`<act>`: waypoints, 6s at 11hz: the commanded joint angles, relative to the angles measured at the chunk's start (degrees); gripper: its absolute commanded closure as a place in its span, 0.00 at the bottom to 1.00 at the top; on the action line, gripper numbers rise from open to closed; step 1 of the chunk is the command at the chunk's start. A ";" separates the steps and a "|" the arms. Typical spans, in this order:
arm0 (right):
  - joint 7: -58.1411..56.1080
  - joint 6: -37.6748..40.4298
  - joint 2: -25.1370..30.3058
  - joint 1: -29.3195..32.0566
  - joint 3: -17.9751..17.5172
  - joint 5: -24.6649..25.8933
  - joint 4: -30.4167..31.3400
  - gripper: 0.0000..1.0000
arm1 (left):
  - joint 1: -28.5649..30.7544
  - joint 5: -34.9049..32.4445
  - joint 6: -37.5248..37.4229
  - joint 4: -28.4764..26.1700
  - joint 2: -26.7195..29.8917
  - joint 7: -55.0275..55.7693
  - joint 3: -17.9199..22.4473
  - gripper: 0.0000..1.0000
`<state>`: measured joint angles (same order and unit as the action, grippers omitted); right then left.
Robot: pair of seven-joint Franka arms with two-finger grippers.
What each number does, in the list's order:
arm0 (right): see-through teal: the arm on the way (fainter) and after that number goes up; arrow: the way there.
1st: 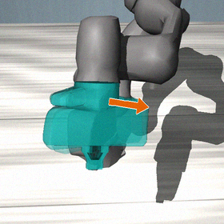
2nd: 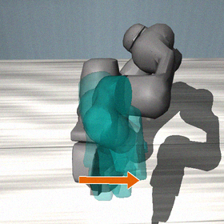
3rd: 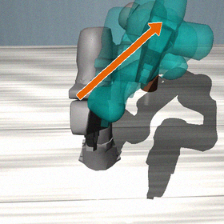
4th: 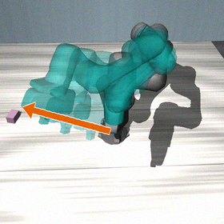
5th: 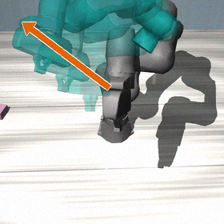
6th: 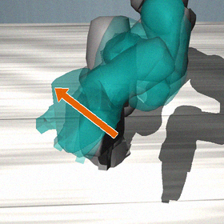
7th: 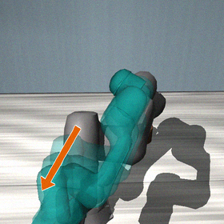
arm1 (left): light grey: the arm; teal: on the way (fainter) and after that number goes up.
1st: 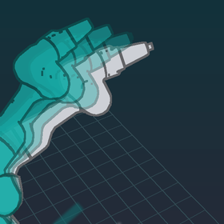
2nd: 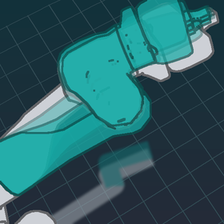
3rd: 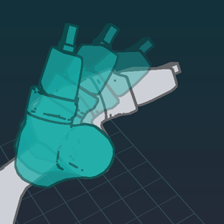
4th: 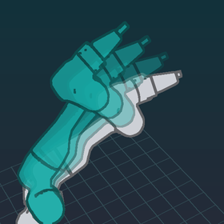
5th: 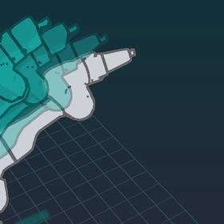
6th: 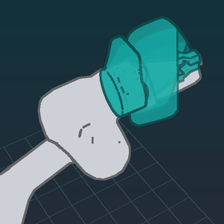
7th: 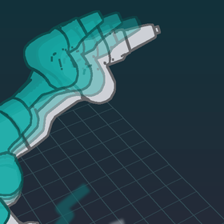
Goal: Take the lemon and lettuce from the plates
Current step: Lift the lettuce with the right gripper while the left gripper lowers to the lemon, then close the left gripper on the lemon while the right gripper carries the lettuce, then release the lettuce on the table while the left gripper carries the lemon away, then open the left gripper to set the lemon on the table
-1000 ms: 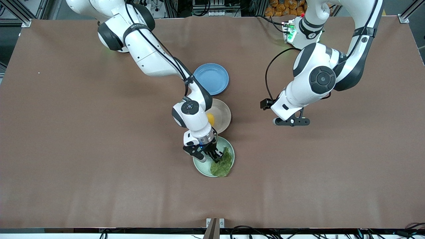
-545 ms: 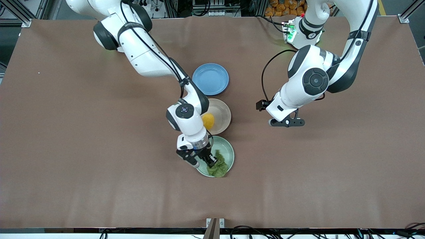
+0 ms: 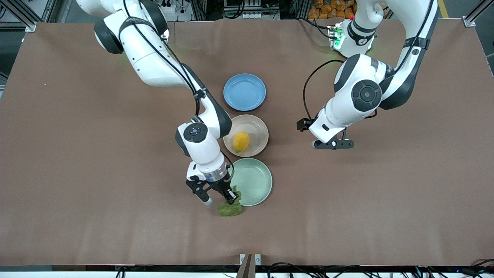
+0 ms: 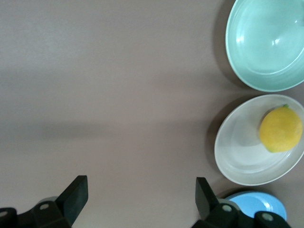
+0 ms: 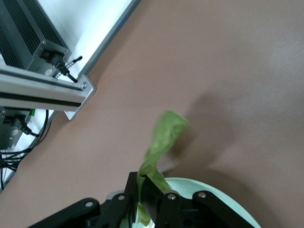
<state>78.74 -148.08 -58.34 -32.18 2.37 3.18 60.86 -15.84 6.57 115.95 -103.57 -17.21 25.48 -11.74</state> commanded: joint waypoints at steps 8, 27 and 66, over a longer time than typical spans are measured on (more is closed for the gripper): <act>-19.80 15.43 24.63 16.94 -12.64 -2.99 21.01 1.00 | -11.48 0.46 5.14 13.75 -15.92 19.68 0.49 0.00; -65.71 30.59 46.38 42.10 -12.48 -8.36 48.63 1.00 | -27.31 0.55 23.97 18.67 -29.20 30.06 6.82 0.00; -83.49 52.54 50.70 39.39 -11.60 -8.01 29.51 0.00 | 10.04 -7.45 3.93 -1.37 -13.02 -24.34 10.69 1.00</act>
<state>-4.44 -96.55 -8.72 6.97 -9.17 -4.07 92.94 -6.00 0.56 118.52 -105.45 -28.66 1.48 -0.65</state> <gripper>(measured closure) 0.000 0.264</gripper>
